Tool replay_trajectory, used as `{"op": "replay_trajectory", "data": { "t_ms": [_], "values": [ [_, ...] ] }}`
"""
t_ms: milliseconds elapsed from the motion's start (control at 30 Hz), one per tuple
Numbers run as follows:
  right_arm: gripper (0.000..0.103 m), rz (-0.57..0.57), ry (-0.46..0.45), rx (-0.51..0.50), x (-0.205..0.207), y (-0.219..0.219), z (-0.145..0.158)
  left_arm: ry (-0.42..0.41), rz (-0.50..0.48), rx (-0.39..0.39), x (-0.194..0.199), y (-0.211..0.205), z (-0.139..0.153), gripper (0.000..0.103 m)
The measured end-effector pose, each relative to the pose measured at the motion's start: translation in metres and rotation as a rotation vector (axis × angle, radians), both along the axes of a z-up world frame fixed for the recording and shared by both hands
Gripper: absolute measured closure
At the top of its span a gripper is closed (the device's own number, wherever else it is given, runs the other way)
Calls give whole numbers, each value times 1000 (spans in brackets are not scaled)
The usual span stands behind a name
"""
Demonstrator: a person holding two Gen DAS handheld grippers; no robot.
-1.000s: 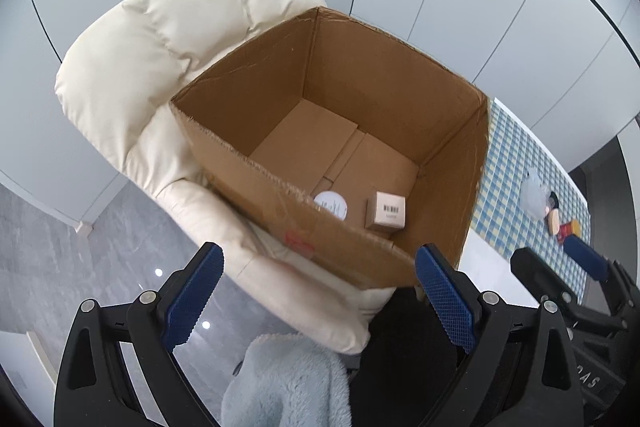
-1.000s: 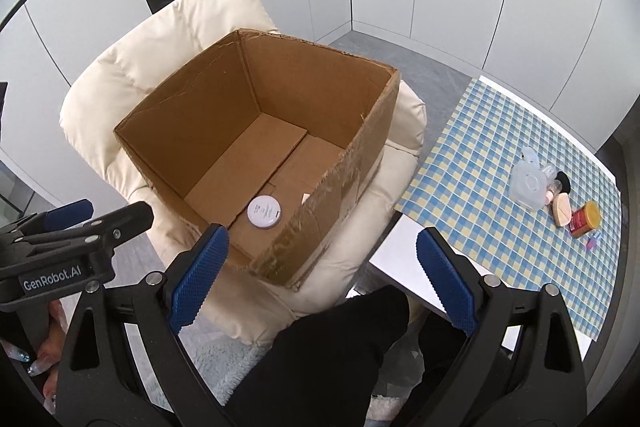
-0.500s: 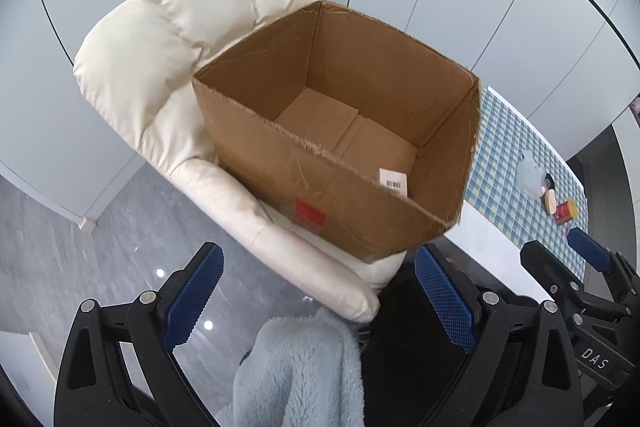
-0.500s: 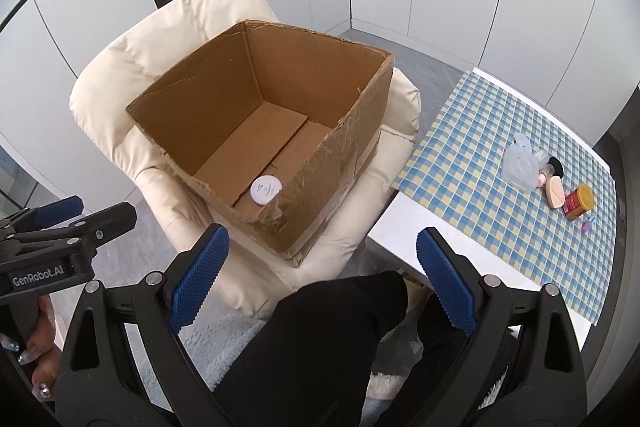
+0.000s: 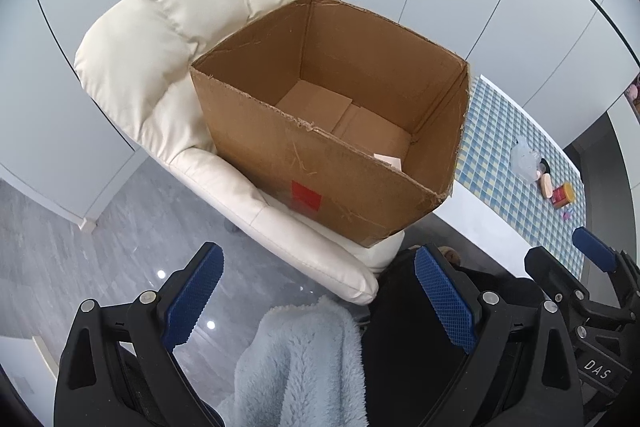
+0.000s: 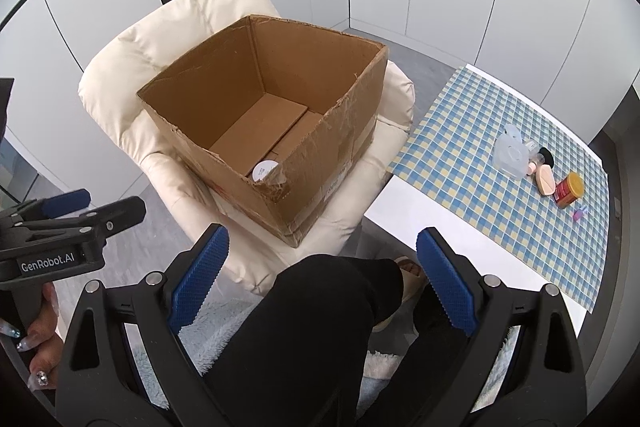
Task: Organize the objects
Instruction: 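Move both open tools back from the cardboard box toward the checked cloth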
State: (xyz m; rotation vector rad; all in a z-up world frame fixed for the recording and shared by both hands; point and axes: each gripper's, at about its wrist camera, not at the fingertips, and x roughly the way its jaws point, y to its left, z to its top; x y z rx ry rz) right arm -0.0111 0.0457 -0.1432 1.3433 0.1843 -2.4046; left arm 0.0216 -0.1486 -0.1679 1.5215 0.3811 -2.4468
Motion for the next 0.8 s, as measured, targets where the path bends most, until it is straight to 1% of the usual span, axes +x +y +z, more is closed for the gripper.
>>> {"op": "replay_trajectory", "data": {
  "t_ms": [167,400,533,800],
  "values": [
    [7,-3,4,-1,-1,0,0,-1,4,18,-3,-1,-1,6],
    [7,-13,-4,-2,-4,5,-2,-8,-7,8,-7,4,-3,6],
    [7,-32,2,-4,-6,11,-1,-6,-31,-9,-12,12,-3,6],
    [7,-93,5,-5,-9,33,-1,-5,-85,-9,-27,33,-4,6]
  ]
}}
